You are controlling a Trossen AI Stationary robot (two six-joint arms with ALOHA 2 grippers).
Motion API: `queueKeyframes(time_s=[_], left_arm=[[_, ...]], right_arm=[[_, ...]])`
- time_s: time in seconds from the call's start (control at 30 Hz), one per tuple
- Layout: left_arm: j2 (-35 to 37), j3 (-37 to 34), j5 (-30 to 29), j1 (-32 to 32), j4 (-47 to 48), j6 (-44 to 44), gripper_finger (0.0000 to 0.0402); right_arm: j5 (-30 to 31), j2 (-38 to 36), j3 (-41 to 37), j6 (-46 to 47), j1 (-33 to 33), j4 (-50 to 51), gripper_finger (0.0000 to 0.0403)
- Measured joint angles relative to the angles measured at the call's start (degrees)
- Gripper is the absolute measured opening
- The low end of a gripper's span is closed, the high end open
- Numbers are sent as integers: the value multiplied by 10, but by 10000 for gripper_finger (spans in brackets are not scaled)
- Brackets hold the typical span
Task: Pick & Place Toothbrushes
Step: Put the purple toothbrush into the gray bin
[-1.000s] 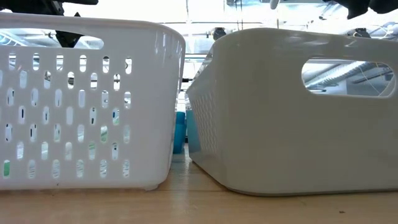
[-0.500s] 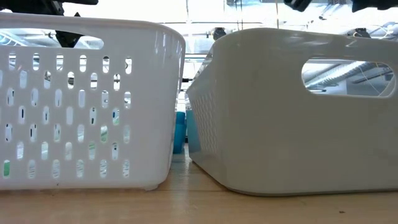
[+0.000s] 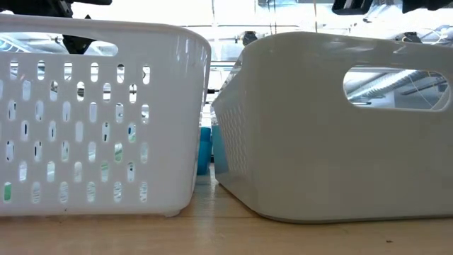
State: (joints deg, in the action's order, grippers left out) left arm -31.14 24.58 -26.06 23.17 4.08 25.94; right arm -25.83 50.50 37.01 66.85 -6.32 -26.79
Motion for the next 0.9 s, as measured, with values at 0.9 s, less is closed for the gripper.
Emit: queueKeyframes(time_s=[0.9], left_arm=[[0,0,73,1,9,-113,271]], right_arm=[[273,319,202,55,-154,241,4]])
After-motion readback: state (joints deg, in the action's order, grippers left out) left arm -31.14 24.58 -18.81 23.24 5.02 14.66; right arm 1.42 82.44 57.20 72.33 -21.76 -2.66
